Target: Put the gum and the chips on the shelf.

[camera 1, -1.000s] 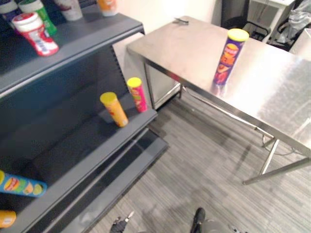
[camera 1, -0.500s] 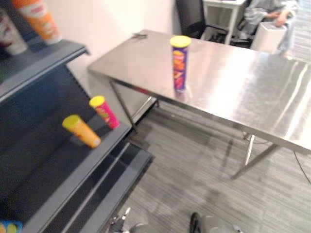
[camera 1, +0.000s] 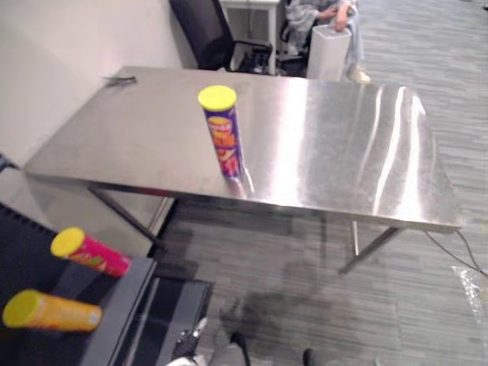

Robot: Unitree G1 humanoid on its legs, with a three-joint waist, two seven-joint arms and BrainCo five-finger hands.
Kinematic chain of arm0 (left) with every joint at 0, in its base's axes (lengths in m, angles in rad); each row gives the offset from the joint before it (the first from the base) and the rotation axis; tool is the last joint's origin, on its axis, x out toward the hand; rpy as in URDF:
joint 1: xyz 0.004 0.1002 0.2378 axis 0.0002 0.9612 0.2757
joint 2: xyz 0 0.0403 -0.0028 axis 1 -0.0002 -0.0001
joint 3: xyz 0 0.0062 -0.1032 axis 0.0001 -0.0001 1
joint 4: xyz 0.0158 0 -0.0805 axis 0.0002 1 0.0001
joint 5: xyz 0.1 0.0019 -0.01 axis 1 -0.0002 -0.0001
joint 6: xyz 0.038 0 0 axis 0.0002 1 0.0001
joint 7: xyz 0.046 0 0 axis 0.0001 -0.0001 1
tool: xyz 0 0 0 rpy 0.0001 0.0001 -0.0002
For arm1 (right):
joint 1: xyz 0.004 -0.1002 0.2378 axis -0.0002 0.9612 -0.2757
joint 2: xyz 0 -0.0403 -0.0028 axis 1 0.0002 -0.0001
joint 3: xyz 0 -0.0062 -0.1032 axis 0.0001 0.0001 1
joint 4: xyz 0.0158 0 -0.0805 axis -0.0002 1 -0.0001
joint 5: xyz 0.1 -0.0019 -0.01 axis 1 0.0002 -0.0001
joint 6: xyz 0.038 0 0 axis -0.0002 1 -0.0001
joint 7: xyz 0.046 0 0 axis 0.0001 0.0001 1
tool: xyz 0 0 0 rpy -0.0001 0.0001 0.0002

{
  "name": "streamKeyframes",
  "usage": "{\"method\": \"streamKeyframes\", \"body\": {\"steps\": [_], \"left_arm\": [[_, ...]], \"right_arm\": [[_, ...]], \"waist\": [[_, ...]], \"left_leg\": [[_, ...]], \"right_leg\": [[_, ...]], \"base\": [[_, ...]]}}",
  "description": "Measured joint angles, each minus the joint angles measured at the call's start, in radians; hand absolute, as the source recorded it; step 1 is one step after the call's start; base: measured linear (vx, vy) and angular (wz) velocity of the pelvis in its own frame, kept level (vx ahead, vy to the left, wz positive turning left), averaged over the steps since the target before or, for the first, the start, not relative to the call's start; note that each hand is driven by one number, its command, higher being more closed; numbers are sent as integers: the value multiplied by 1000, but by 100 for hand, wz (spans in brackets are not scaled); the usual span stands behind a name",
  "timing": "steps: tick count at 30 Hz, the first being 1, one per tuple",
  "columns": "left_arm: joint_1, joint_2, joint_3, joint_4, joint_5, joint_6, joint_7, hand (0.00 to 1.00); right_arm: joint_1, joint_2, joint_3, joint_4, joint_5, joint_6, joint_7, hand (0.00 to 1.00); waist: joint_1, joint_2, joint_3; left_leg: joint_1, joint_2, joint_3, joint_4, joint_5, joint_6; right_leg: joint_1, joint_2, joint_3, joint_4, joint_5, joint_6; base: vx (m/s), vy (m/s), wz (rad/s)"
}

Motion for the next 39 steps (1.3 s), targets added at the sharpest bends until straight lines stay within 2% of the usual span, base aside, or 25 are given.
{"method": "streamKeyframes", "body": {"steps": [2,4,7,13,15,20,28,31,34,35,39], "left_arm": [[-14,-1,-12,22,35,4,0,0],[-14,-5,-22,37,35,6,1,0],[-11,-5,-54,44,35,6,1,0],[-11,-6,-76,44,69,6,0,0],[-11,-6,-76,47,76,6,-2,0],[-2,-8,-77,47,104,7,-7,0],[23,-1,-73,36,105,7,-15,0],[27,0,-73,27,105,7,-16,0],[47,0,-76,-3,108,6,-21,0],[55,0,-76,-17,112,6,-21,0],[64,1,-86,-40,120,5,-26,0]], "right_arm": [[-12,0,1,0,-1,0,1,0],[-38,1,5,4,-8,4,1,0],[-45,2,13,9,-9,16,1,0],[-32,-1,5,44,-9,21,0,0],[-31,-3,-17,43,-9,20,-1,0],[-29,-33,-108,40,-8,20,-6,0],[-44,-70,-229,7,19,19,-17,0],[-46,-81,-223,-137,80,17,-47,0],[-43,-82,-196,-470,76,-5,-106,0],[-43,-86,-183,-599,60,-27,-133,0],[-83,-103,-170,-892,-62,-79,-195,0]], "waist": [[3,9,-6],[5,30,-15],[8,41,-25],[8,42,-44],[6,39,-52],[9,34,-71],[11,21,-101],[8,20,-103],[4,26,-108],[3,27,-110],[4,34,-120]], "left_leg": [[12,-10,46,-4,-16,18],[49,-7,101,-31,-16,20],[87,-14,128,-64,-15,22],[99,-45,111,-132,-3,36],[111,-54,91,-173,23,33],[163,-71,62,-342,133,25],[171,-77,49,-362,140,19],[171,-82,49,-362,133,19],[170,-86,53,-361,126,26],[161,-86,53,-342,116,29],[128,-81,39,-278,85,33]], "right_leg": [[-9,-17,4,-14,34,13],[-15,-24,-32,-43,110,12],[-2,-28,-94,-80,158,9],[22,-55,-202,-154,159,11],[31,-57,-227,-176,159,11],[31,-48,-274,-202,153,9],[46,-47,-282,-223,148,13],[45,-52,-280,-224,157,15],[41,-53,-274,-219,158,18],[40,-53,-274,-218,157,20],[36,-54,-274,-211,158,19]], "base": [[143,219,-62],[82,166,-83],[51,118,-61],[-16,21,3],[-83,-44,17],[-110,-60,16],[-23,4,3],[61,30,-2],[94,19,-3],[93,2,2],[92,-3,2]]}}
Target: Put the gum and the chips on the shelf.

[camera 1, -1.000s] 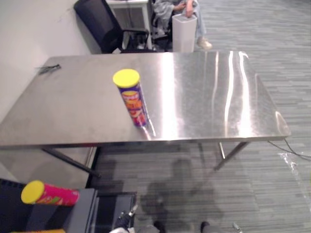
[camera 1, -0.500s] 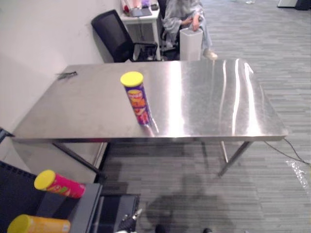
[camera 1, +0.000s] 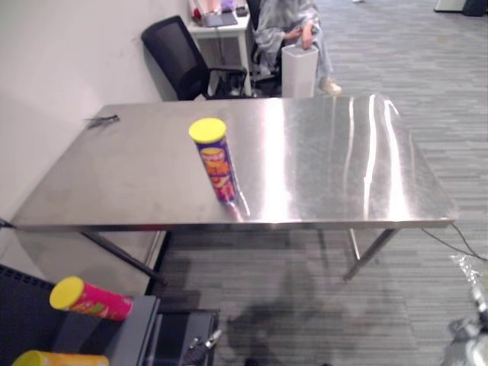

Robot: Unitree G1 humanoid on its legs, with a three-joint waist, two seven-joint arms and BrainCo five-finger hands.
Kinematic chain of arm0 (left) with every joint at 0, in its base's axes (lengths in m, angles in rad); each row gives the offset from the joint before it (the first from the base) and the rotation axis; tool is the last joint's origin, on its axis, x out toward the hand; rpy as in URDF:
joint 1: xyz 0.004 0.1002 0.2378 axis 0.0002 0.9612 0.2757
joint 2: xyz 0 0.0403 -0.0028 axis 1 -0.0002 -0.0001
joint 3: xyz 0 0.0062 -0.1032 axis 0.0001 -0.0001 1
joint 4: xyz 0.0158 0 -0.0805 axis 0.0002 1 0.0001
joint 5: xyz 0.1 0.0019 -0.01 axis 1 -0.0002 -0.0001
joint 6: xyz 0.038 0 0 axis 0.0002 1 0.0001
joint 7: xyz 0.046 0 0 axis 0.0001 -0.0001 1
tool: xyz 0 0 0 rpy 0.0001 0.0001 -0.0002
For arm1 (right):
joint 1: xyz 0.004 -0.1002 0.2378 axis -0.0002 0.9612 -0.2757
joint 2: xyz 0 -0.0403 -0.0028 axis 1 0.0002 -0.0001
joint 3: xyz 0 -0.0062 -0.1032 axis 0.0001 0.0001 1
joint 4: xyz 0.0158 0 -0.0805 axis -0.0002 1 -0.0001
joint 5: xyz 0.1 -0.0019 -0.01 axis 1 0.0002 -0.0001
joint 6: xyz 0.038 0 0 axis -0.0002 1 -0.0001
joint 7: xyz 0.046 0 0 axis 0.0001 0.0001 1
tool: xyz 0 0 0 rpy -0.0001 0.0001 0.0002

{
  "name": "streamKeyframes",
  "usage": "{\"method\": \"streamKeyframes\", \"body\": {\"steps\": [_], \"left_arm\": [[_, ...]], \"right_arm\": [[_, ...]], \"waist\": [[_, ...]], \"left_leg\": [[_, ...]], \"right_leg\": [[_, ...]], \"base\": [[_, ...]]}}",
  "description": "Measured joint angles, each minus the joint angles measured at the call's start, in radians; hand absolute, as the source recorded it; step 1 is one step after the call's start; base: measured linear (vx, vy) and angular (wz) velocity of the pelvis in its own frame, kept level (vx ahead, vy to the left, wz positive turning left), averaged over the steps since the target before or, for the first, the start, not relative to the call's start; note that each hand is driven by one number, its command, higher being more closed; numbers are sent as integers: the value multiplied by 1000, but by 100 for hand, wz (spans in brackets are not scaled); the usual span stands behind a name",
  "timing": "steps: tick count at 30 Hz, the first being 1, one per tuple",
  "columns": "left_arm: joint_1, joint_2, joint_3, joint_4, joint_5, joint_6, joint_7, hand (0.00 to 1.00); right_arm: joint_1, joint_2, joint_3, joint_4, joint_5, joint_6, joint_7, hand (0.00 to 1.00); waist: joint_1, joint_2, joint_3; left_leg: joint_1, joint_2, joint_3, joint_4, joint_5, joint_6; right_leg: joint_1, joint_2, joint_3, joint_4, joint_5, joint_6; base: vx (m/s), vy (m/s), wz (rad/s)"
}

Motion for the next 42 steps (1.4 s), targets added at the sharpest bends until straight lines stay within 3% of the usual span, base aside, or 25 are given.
{"method": "streamKeyframes", "body": {"steps": [7,13,17,26,32,42], "left_arm": [[5,-2,-7,-30,32,1,-5,0],[9,0,-9,-50,35,1,-17,0],[11,1,-25,-66,34,1,-21,0],[5,-2,-38,-88,31,0,-12,0],[0,-2,-42,-95,31,1,-5,0],[0,-2,-45,-121,14,1,-4,0]], "right_arm": [[-18,3,167,-408,-172,-33,12,0],[-24,-77,402,-492,-170,-56,120,0],[-116,-133,579,-414,-96,-54,201,0],[-344,-138,859,-127,-55,-13,236,0],[-449,-112,900,-9,-55,13,216,0],[-583,-106,930,69,-62,37,189,0]], "waist": [[5,-6,1],[24,-27,0],[38,-27,0],[85,-26,-2],[106,-26,1],[115,-24,29]], "left_leg": [[-20,11,-20,73,-51,2],[-41,6,-31,103,-59,7],[-49,-6,-59,109,-53,12],[-78,-26,-114,108,-27,23],[-80,-33,-144,101,-15,25],[-95,-41,-190,45,40,23]], "right_leg": [[14,0,-4,13,0,0],[11,-7,-15,14,-1,0],[11,-19,-41,33,-17,8],[16,-31,-97,38,-18,10],[26,-34,-131,45,-18,9],[10,-34,-167,45,-18,9]], "base": [[22,4,2],[-33,13,4],[-51,5,19],[-11,13,22],[-4,14,15],[-29,-2,14]]}}
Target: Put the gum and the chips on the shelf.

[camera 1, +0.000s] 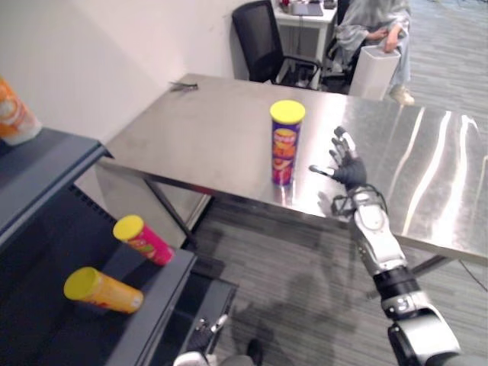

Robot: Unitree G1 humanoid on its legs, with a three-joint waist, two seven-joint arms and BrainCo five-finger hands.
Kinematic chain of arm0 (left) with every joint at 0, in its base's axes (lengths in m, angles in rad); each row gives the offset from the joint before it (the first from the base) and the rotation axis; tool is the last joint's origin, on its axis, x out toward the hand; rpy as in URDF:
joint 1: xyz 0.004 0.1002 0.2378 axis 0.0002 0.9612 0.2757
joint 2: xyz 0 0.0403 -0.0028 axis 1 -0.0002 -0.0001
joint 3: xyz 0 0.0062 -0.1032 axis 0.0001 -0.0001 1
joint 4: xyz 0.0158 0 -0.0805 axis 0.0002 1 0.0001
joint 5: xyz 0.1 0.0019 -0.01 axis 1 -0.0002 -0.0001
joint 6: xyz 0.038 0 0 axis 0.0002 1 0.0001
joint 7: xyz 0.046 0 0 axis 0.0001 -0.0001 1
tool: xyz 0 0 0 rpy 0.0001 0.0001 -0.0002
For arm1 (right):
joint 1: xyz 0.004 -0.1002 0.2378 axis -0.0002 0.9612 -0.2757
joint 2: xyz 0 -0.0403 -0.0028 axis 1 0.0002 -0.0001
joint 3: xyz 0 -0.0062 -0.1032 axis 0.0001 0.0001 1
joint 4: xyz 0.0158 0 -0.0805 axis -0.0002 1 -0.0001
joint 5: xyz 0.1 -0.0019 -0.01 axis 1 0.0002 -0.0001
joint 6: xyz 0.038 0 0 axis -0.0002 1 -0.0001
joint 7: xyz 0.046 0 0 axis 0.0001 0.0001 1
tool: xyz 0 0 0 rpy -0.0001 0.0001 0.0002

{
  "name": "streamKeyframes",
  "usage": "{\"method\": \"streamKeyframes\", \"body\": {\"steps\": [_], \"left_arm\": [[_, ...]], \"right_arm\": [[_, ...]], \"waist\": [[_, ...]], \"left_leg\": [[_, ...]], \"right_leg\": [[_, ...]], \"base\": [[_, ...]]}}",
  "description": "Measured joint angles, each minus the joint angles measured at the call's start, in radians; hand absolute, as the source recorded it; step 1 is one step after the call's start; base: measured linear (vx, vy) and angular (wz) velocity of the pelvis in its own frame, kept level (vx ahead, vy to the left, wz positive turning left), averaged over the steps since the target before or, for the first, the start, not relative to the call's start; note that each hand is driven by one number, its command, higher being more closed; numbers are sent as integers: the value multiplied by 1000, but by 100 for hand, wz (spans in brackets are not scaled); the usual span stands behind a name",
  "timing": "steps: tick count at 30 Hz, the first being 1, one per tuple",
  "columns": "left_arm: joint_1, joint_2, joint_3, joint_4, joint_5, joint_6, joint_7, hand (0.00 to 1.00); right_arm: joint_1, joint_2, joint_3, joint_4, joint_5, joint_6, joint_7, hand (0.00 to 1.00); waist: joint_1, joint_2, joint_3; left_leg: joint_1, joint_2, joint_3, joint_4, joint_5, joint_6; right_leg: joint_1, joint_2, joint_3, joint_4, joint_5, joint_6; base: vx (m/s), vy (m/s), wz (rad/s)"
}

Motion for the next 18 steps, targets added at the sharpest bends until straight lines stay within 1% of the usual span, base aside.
{"method": "streamKeyframes", "body": {"steps": [4,9,12,18], "left_arm": [[0,0,3,-4,0,1,1,0],[0,0,3,-6,1,1,1,0],[0,0,5,-6,1,0,1,0],[-3,2,10,-8,0,0,0,0]], "right_arm": [[-25,14,0,22,0,0,0,0],[-62,15,13,43,0,18,1,0],[-101,15,30,88,0,24,1,0],[-155,31,39,155,5,37,3,0]], "waist": [[-1,0,4],[1,-1,8],[2,-2,8],[6,-11,17]], "left_leg": [[2,0,0,-16,8,0],[1,0,1,-25,12,0],[0,0,2,-33,15,-1],[0,1,2,-38,14,-2]], "right_leg": [[-5,1,0,-2,0,0],[-8,2,0,-6,0,0],[-12,3,0,-8,0,0],[-12,3,0,-9,1,0]], "base": [[0,0,0],[8,0,0],[39,-1,0],[19,0,1]]}}
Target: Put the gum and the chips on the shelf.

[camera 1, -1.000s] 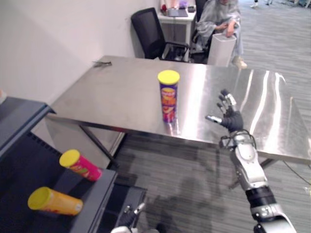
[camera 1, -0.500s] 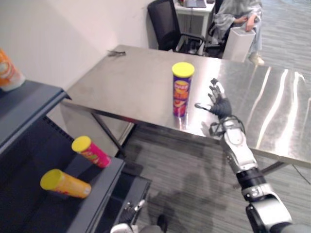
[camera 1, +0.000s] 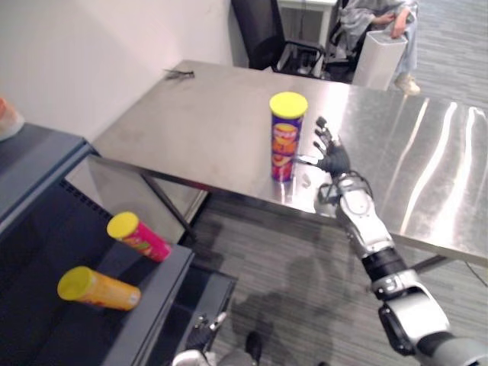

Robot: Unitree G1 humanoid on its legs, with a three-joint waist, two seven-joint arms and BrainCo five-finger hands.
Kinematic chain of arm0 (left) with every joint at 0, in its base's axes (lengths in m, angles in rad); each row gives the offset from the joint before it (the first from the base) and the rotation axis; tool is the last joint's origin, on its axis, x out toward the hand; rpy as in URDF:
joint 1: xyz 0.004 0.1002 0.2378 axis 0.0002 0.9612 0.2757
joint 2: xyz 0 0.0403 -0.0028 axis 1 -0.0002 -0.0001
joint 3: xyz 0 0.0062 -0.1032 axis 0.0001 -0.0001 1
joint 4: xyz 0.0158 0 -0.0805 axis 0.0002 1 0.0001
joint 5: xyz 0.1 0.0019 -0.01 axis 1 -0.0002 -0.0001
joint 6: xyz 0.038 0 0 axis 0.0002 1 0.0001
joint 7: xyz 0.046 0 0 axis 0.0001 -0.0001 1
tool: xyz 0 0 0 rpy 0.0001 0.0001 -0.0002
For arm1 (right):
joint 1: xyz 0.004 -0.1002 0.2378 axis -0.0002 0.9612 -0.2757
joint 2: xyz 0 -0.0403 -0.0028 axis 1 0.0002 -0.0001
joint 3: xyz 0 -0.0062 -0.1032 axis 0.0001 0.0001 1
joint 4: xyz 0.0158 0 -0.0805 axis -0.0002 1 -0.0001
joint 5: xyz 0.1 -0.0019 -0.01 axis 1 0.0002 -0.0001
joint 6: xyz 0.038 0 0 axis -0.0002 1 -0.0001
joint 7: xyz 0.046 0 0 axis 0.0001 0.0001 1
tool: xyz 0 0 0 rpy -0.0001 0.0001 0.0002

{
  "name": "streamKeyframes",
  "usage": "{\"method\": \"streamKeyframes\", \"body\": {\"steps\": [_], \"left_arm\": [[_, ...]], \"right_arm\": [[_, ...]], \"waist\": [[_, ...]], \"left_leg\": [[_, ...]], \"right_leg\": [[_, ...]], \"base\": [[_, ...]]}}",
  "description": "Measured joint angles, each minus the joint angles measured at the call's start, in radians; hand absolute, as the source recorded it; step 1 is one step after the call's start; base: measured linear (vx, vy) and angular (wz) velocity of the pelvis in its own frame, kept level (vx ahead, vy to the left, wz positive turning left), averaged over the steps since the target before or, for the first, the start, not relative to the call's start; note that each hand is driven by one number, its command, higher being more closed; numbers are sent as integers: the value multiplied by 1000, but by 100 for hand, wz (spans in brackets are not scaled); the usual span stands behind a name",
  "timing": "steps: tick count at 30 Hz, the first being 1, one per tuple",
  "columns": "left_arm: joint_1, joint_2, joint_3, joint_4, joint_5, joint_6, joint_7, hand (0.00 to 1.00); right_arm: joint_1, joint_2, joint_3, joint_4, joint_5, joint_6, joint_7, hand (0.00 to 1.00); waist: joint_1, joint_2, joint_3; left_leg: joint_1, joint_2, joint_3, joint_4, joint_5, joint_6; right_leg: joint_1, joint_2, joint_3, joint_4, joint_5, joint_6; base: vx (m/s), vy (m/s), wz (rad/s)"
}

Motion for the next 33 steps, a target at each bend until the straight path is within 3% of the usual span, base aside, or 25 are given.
{"method": "streamKeyframes", "body": {"steps": [10,16,17,33], "left_arm": [[-13,-1,-1,-15,-5,0,2,0],[-14,-2,0,-14,-41,0,3,0],[-15,-1,0,-14,-41,0,3,0],[-31,0,0,-15,-70,0,10,0]], "right_arm": [[-110,0,14,40,3,5,-1,0],[-173,2,39,57,3,15,0,0],[-188,2,39,79,3,22,0,100],[-256,41,38,163,4,30,0,100]], "waist": [[40,-6,13],[45,-7,17],[47,-9,17],[77,-20,29]], "left_leg": [[-19,9,-4,6,-1,-2],[-40,12,-7,9,-1,-2],[-40,12,-8,9,-1,-2],[-74,30,-32,61,-17,-18]], "right_leg": [[-7,11,-1,-10,0,-2],[-23,16,-1,-15,3,-6],[-21,16,-1,-16,3,-6],[-23,30,0,-10,-5,-19]], "base": [[1,0,2],[0,0,0],[0,0,0],[7,2,4]]}}
